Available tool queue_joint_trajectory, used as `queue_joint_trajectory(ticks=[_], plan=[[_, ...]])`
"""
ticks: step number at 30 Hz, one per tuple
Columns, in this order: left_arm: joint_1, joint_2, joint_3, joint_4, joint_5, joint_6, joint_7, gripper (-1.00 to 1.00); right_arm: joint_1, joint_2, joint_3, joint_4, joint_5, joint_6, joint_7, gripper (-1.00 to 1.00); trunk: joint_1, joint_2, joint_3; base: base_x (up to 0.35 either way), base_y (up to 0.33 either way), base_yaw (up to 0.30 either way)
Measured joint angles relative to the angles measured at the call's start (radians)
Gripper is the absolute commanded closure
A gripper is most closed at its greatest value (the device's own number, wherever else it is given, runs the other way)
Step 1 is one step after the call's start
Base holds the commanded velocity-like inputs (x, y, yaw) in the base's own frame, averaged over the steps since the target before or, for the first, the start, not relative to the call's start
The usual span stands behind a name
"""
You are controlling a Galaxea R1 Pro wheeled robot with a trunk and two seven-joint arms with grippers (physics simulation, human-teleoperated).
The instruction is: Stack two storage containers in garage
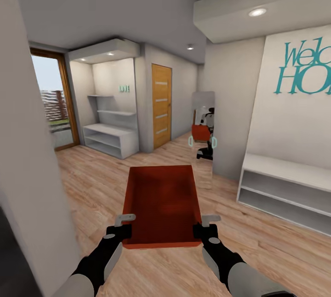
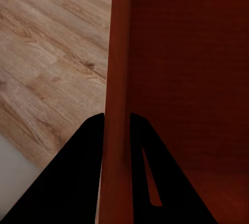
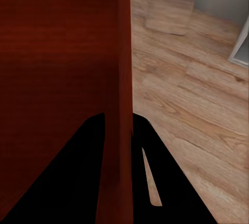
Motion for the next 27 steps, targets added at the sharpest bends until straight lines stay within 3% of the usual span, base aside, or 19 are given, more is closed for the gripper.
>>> queue_joint_trajectory(ticks=[27], plan=[[0.000, 0.000, 0.000, 0.000, 0.000, 0.000, 0.000, 1.00, 0.000, 0.000, 0.000, 0.000, -0.001, 0.000, 0.000, 1.00, 0.000, 0.000, 0.000, 0.324, 0.000, 0.000]])
